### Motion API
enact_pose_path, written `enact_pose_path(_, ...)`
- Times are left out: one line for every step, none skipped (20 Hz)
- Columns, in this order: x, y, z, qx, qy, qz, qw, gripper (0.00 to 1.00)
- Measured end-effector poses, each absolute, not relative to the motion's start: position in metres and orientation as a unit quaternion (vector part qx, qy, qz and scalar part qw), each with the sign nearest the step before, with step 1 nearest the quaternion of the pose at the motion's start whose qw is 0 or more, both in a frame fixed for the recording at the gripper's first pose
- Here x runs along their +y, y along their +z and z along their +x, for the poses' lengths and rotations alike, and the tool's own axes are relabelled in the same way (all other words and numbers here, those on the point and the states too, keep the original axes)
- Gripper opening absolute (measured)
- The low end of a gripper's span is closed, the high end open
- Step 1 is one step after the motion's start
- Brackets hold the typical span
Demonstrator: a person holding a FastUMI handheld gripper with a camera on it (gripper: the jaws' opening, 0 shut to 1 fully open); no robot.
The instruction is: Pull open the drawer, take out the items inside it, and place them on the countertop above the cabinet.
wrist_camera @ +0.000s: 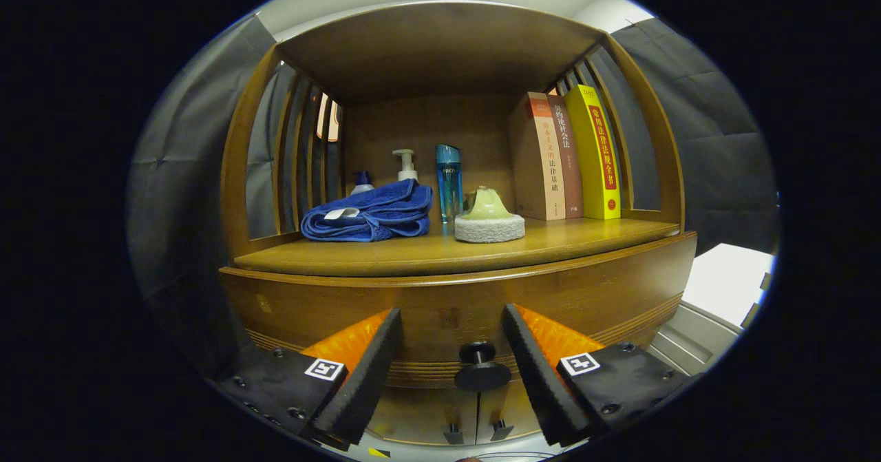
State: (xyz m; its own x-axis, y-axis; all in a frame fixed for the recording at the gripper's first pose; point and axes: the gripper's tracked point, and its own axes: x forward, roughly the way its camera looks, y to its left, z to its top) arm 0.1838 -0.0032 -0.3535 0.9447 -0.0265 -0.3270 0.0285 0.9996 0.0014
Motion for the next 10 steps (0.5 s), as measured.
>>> enact_pose_path(-0.003, -0.354, 0.188, 0.166, -0.014, 0.003, 0.986, 0.99)
enact_pose_path(-0.004, -0.355, 0.19, 0.164, -0.015, 0.003, 0.986, 0.99)
enact_pose_path(-0.003, -0.355, 0.19, 0.164, -0.014, 0.004, 0.986, 0.99)
enact_pose_path(-0.002, -0.356, 0.188, 0.164, -0.011, 0.003, 0.986, 0.98)
enact_pose_path(-0.002, -0.357, 0.188, 0.162, -0.01, 0.0, 0.987, 0.98)
enact_pose_path(-0.001, -0.357, 0.187, 0.162, -0.01, 0.001, 0.987, 0.98)
enact_pose_path(0.0, -0.356, 0.187, 0.163, -0.011, 0.003, 0.987, 0.98)
enact_pose_path(0.0, -0.354, 0.187, 0.162, -0.01, 0.002, 0.987, 0.98)
enact_pose_path(-0.003, -0.347, 0.19, 0.154, -0.014, 0.001, 0.988, 0.99)
enact_pose_path(-0.001, -0.336, 0.19, 0.141, -0.01, 0.004, 0.99, 0.99)
